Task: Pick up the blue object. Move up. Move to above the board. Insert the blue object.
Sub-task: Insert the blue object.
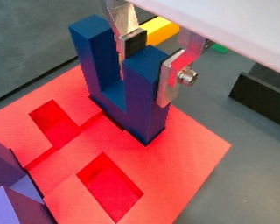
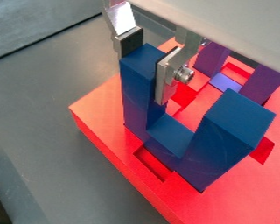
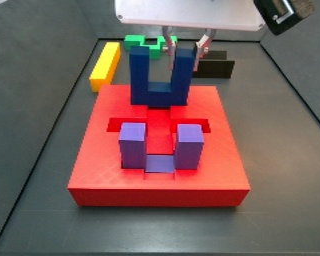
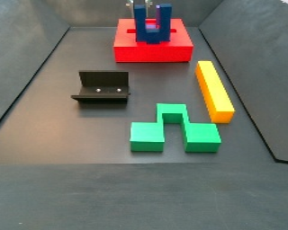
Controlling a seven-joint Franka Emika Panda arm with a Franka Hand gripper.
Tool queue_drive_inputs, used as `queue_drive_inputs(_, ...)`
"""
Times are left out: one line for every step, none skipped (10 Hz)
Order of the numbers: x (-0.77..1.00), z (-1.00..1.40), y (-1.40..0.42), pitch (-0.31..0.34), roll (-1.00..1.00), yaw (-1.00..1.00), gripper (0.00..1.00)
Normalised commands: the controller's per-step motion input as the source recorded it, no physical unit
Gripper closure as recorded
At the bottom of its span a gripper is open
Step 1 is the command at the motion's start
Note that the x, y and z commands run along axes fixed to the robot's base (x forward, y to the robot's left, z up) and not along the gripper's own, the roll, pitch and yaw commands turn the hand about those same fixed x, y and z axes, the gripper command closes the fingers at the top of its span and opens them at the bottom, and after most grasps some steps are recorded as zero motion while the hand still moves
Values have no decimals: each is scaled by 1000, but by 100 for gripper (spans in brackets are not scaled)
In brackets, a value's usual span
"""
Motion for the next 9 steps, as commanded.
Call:
queue_drive_inputs(0, -449, -111, -96, 94, 0, 100)
queue_drive_inputs(-23, -643, -174, -173, 134, 0, 100)
queue_drive_inputs(-29, -691, -186, -196, 151, 0, 100)
queue_drive_inputs(0, -540, -97, -140, 123, 0, 100)
queue_drive_inputs(0, -497, -63, -106, 127, 0, 100)
queue_drive_inputs(0, -414, 0, -54, 144, 0, 100)
queue_drive_inputs(71, -460, 0, -41, 117, 0, 100)
queue_drive_inputs(11, -340, 0, -11, 144, 0, 100)
queue_drive_inputs(0, 0, 0, 0, 0, 0, 100)
